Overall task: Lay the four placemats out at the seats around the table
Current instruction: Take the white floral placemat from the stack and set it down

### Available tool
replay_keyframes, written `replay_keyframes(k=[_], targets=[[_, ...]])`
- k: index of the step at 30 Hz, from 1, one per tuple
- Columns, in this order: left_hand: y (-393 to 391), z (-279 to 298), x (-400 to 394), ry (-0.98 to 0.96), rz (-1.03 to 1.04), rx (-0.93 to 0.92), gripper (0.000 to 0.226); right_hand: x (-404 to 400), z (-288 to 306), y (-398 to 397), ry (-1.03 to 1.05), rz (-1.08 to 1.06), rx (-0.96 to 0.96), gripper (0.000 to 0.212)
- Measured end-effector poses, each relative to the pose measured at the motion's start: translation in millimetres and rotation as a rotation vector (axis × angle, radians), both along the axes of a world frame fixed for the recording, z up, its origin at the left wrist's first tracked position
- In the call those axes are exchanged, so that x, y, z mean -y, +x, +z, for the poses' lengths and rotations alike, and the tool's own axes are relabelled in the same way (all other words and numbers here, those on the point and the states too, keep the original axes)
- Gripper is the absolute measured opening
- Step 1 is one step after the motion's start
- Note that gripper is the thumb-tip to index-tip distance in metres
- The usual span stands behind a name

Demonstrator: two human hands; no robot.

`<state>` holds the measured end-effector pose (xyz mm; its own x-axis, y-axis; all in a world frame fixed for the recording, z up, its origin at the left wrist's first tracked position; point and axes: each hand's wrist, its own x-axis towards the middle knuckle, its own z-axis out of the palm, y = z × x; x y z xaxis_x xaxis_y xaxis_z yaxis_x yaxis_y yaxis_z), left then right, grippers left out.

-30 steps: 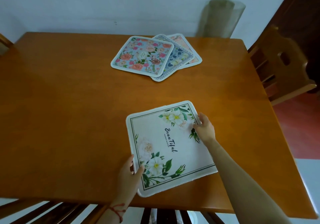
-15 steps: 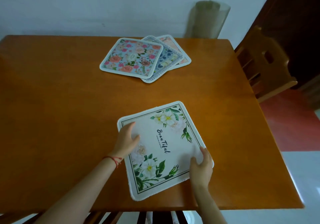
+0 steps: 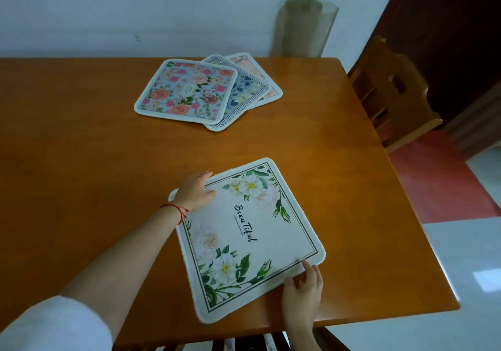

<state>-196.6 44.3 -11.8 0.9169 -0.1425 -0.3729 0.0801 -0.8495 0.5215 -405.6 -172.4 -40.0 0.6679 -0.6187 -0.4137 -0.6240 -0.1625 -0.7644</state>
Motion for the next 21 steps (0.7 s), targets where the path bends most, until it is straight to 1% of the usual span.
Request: replay_keyframes(k=[5, 9, 13, 17, 21], targets=[[-12.1, -2.5, -3.9, 0.0, 0.014, 0.036, 0.057, 8.7, -1.0, 17.5, -0.025, -0.001, 0.043, 0.044], [-31.2, -10.1, -12.0, -0.019, 0.048, 0.063, 0.06, 22.3, -0.1, 37.9, -0.05, 0.014, 0.079, 0.042], [-55.6, -14.6, -19.4, -0.103, 0.143, 0.067, 0.059, 36.5, 1.2, 57.2, -0.066, 0.073, 0.111, 0.039], [-88.4, -16.6, -18.1, -0.078, 0.203, 0.08, 0.058, 50.6, 9.2, 80.6, -0.06, 0.166, 0.112, 0.036], [-120.3, -19.4, -13.3, -0.125, 0.308, 0.096, 0.057, 57.2, 18.1, 100.0, -0.032, 0.257, 0.136, 0.033]])
